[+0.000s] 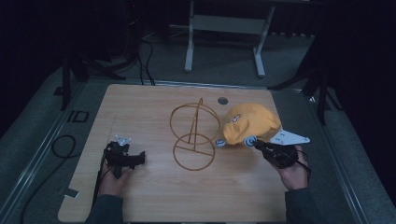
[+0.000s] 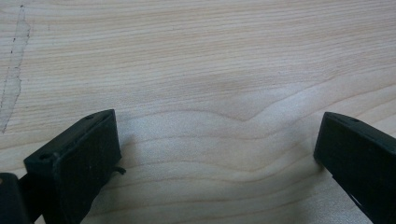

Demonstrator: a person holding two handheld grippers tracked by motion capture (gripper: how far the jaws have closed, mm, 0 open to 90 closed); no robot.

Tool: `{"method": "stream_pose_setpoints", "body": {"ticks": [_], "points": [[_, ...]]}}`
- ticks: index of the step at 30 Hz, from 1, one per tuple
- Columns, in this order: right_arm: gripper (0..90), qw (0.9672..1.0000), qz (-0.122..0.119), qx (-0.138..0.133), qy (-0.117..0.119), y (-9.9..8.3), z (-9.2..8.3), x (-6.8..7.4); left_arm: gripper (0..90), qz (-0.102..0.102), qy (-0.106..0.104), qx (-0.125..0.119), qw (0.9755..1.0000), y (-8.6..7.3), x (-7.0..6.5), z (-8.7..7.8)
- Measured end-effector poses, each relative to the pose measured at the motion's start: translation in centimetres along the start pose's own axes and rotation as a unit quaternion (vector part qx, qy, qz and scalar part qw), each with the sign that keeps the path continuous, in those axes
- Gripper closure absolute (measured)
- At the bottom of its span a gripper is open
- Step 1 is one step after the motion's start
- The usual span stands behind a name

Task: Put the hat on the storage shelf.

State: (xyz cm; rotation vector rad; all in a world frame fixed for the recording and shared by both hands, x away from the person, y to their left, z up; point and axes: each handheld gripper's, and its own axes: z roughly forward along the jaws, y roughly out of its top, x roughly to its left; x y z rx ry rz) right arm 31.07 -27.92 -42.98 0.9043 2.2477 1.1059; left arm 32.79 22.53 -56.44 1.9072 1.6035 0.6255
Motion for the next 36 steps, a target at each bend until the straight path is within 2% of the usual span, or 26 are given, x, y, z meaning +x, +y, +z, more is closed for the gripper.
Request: {"method": "stream_pose_setpoints", "body": {"ticks": [9, 13, 16, 22, 23, 24, 25, 30, 32, 34, 36], "points": [[86.6, 0.9998, -0.012, -0.018, 0.001, 1.7, -0.8, 0.0, 0.4, 0.000, 0.000, 0.000, 1.0000, 0.0, 0.0, 0.0], [86.7, 0.9988, 0.007, -0.046, 0.014, 2.0, -1.8, -0.5, 0.4, 0.000, 0.000, 0.000, 1.0000, 0.0, 0.0, 0.0], [86.6, 0.9986, 0.012, -0.050, 0.011, 1.9, -2.3, -0.9, 0.3, 0.000, 0.000, 0.000, 1.0000, 0.0, 0.0, 0.0], [86.5, 0.9987, 0.037, -0.034, -0.009, 0.7, -2.2, -2.2, 0.4, 0.000, 0.000, 0.000, 1.0000, 0.0, 0.0, 0.0], [86.4, 0.9978, 0.057, -0.029, -0.018, -0.1, -2.2, -3.0, 0.3, 0.000, 0.000, 0.000, 1.0000, 0.0, 0.0, 0.0], [86.4, 0.9978, 0.057, -0.029, -0.018, -0.1, -2.2, -3.0, 0.4, 0.000, 0.000, 0.000, 1.0000, 0.0, 0.0, 0.0], [86.0, 0.9968, 0.070, -0.018, -0.034, -1.0, -2.0, -3.6, 0.4, 0.000, 0.000, 0.000, 1.0000, 0.0, 0.0, 0.0], [83.5, 0.9935, 0.104, 0.003, -0.047, -2.7, -2.0, -4.8, 0.3, 0.000, 0.000, 0.000, 1.0000, 0.0, 0.0, 0.0], [81.7, 0.9930, 0.107, 0.008, -0.049, -2.8, -2.0, -4.9, 0.3, 0.000, 0.000, 0.000, 1.0000, 0.0, 0.0, 0.0], [77.5, 0.9932, 0.092, 0.027, -0.066, -3.0, -1.9, -4.9, 0.4, 0.000, 0.000, 0.000, 1.0000, 0.0, 0.0, 0.0], [75.8, 0.9940, 0.084, 0.030, -0.064, -3.0, -1.9, -4.8, 0.3, 0.000, 0.000, 0.000, 1.0000, 0.0, 0.0, 0.0]]}}
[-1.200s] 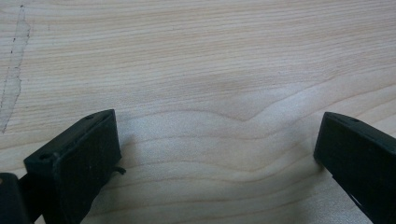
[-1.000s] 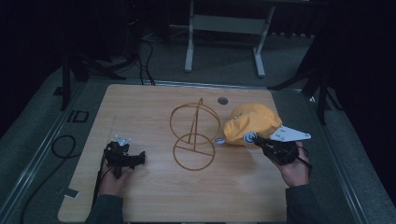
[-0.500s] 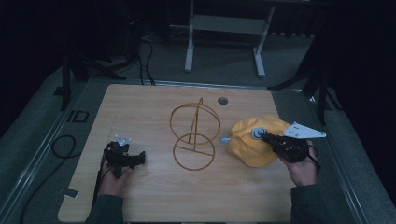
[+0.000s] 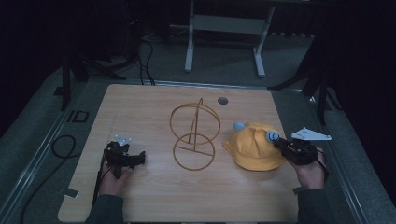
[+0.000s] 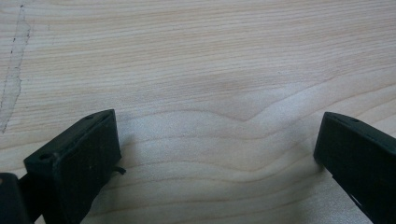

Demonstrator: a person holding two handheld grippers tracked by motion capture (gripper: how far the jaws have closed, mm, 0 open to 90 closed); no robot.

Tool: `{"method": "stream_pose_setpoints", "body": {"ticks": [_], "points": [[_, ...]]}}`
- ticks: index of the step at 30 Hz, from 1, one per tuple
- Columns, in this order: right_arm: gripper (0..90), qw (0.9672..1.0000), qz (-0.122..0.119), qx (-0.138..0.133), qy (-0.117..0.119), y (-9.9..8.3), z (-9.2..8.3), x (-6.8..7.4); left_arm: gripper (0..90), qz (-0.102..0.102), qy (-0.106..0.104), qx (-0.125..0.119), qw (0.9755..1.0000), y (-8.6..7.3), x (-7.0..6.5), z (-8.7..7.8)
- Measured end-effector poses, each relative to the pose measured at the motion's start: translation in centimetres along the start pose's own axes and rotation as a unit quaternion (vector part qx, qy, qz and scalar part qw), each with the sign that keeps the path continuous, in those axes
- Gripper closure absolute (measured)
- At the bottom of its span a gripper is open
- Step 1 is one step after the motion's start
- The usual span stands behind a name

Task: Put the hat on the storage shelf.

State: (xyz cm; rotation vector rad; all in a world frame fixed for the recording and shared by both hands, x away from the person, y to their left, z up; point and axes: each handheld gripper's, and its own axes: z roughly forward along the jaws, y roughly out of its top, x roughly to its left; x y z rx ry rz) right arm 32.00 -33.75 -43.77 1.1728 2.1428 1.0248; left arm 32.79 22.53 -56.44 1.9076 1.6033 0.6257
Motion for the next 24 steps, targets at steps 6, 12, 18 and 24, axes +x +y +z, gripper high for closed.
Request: {"method": "stream_pose_setpoints", "body": {"ticks": [6, 12, 18, 24], "points": [[71.0, 0.9998, -0.020, -0.004, -0.002, 0.7, -0.4, 0.3, 0.3, 0.000, 0.000, 0.000, 1.0000, 0.0, 0.0, 0.0], [69.7, 0.9993, -0.038, -0.005, 0.000, 1.9, -0.7, 0.7, 0.3, -0.001, 0.000, 0.000, 1.0000, 0.0, 0.0, 0.0], [69.7, 0.9978, -0.064, 0.015, 0.006, 2.9, -0.2, 1.0, 0.4, -0.001, 0.000, 0.000, 1.0000, 0.0, 0.0, 0.0], [69.5, 0.9953, -0.090, 0.034, 0.009, 3.6, 0.4, 1.3, 0.3, -0.001, 0.000, 0.000, 1.0000, 0.0, 0.0, 0.0]]}}
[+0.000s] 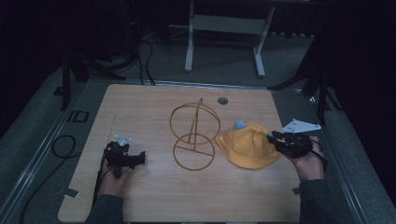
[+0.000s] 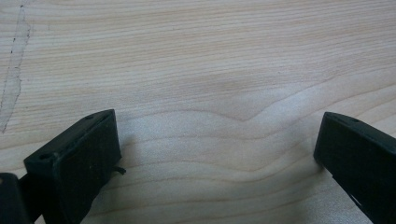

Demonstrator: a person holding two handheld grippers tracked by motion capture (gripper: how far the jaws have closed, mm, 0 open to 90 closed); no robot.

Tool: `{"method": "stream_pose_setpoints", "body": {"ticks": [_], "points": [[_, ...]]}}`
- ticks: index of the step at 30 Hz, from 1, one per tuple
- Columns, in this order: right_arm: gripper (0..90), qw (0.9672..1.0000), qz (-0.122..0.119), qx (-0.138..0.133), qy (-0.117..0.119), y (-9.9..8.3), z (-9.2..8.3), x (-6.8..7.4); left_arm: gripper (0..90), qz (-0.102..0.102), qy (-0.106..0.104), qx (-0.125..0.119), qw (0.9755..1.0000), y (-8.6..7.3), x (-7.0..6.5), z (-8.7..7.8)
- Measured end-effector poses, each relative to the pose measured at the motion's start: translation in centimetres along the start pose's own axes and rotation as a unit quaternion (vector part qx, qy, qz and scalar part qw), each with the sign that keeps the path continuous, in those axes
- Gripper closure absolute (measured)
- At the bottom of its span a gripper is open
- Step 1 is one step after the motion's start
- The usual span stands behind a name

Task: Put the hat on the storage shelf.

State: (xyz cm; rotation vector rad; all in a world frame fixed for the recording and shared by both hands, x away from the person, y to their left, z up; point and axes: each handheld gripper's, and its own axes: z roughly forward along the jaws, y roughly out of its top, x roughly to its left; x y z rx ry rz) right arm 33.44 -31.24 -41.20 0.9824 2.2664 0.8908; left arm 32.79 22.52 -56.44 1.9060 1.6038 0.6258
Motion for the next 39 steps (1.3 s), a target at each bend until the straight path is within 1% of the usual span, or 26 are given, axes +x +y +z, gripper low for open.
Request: {"method": "stream_pose_setpoints", "body": {"ticks": [1, 2, 7, 13, 18, 19, 20, 27, 29, 35, 39], "points": [[69.3, 0.9999, -0.010, 0.009, 0.000, 0.3, 0.3, 0.0, 0.4, 0.000, 0.000, 0.000, 1.0000, 0.0, 0.0, 0.0], [69.2, 0.9998, -0.014, 0.012, 0.000, 0.4, 0.4, 0.0, 0.4, 0.000, 0.000, 0.000, 1.0000, 0.0, 0.0, 0.0], [68.3, 0.9990, -0.033, 0.031, 0.001, 1.1, 1.1, -0.2, 0.4, 0.000, 0.000, 0.000, 1.0000, 0.0, 0.0, 0.0], [67.0, 0.9972, -0.050, 0.054, 0.013, 1.8, 1.7, -0.4, 0.3, 0.000, 0.000, 0.000, 1.0000, 0.0, 0.0, 0.0], [66.5, 0.9961, -0.056, 0.066, 0.015, 2.2, 2.2, -0.3, 0.4, 0.000, 0.000, 0.000, 1.0000, 0.0, 0.0, 0.0], [66.5, 0.9955, -0.061, 0.070, 0.017, 2.3, 2.4, -0.4, 0.4, 0.000, 0.000, 0.000, 1.0000, 0.0, 0.0, 0.0], [66.4, 0.9954, -0.059, 0.073, 0.017, 2.4, 2.5, -0.4, 0.4, 0.000, 0.000, 0.001, 1.0000, 0.0, 0.0, 0.0], [65.2, 0.9949, -0.063, 0.076, 0.021, 3.0, 3.1, -0.5, 0.4, -0.001, 0.000, -0.001, 1.0000, 0.0, 0.0, 0.0], [64.7, 0.9938, -0.068, 0.084, 0.024, 3.4, 3.4, -0.5, 0.3, -0.001, 0.000, -0.001, 1.0000, 0.0, 0.0, 0.0], [63.0, 0.9922, -0.076, 0.094, 0.031, 4.0, 3.9, -0.6, 0.3, -0.001, 0.000, -0.001, 1.0000, 0.0, 0.0, 0.0], [61.6, 0.9888, -0.091, 0.114, 0.031, 4.7, 4.5, -0.6, 0.3, -0.001, 0.000, -0.001, 1.0000, 0.0, 0.0, 0.0]]}}
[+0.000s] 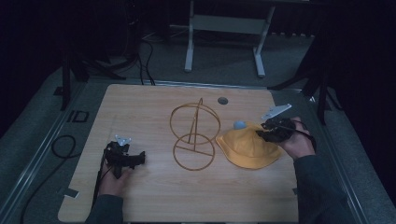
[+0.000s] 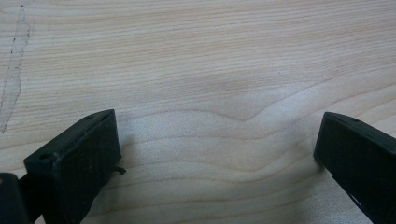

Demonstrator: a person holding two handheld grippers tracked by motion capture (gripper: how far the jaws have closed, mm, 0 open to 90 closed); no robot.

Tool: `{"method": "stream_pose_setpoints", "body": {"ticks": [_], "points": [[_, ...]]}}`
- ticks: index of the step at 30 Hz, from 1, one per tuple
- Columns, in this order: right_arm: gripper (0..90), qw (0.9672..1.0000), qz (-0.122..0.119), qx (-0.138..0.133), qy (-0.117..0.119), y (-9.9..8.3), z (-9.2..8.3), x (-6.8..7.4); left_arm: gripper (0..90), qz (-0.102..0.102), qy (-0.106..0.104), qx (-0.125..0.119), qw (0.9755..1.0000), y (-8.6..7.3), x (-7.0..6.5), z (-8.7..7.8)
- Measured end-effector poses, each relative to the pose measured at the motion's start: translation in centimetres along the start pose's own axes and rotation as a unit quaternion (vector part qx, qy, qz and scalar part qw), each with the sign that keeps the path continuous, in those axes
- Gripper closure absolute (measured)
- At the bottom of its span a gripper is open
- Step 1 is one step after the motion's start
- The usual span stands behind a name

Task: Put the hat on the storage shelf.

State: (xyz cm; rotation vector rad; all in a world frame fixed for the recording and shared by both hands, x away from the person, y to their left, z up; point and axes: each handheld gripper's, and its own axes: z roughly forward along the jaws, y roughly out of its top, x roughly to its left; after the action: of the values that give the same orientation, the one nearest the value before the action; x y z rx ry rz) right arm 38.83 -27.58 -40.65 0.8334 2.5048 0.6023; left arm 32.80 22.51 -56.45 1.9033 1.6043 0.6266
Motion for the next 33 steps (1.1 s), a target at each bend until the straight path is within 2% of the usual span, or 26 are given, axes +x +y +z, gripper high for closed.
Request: {"method": "stream_pose_setpoints", "body": {"ticks": [7, 9, 15, 18, 21, 27, 28, 29, 31, 33], "points": [[60.0, 0.9996, -0.013, 0.022, 0.009, 0.9, 0.5, -0.1, 0.4, 0.000, 0.000, 0.000, 1.0000, 0.0, 0.0, 0.0], [58.6, 0.9990, -0.020, 0.037, 0.014, 1.3, 0.9, -0.2, 0.4, 0.000, 0.000, 0.000, 1.0000, 0.0, 0.0, 0.0], [52.6, 0.9977, -0.020, 0.058, 0.030, 2.0, 1.7, -0.6, 0.4, 0.001, 0.000, 0.001, 1.0000, 0.0, 0.0, 0.0], [48.5, 0.9959, -0.018, 0.075, 0.048, 2.3, 2.4, -0.7, 0.3, 0.001, 0.000, 0.001, 1.0000, 0.0, 0.0, 0.0], [48.9, 0.9948, -0.023, 0.087, 0.049, 2.4, 2.8, -0.7, 0.3, 0.001, 0.000, 0.001, 1.0000, 0.0, 0.0, 0.0], [58.6, 0.9915, -0.037, 0.110, 0.058, 2.9, 3.6, -0.6, 0.4, 0.001, 0.000, 0.001, 1.0000, 0.0, 0.0, 0.0], [61.4, 0.9907, -0.042, 0.114, 0.061, 3.0, 3.7, -0.6, 0.4, 0.001, 0.000, 0.001, 1.0000, 0.0, 0.0, 0.0], [68.2, 0.9892, -0.054, 0.121, 0.063, 3.2, 3.7, -0.6, 0.4, 0.001, 0.000, 0.001, 1.0000, 0.0, 0.0, 0.0], [71.6, 0.9883, -0.060, 0.125, 0.064, 3.3, 3.7, -0.5, 0.3, 0.001, 0.000, 0.001, 1.0000, 0.0, 0.0, 0.0], [79.0, 0.9851, -0.077, 0.140, 0.064, 3.5, 3.7, -0.3, 0.4, 0.001, 0.000, 0.001, 1.0000, 0.0, 0.0, 0.0]]}}
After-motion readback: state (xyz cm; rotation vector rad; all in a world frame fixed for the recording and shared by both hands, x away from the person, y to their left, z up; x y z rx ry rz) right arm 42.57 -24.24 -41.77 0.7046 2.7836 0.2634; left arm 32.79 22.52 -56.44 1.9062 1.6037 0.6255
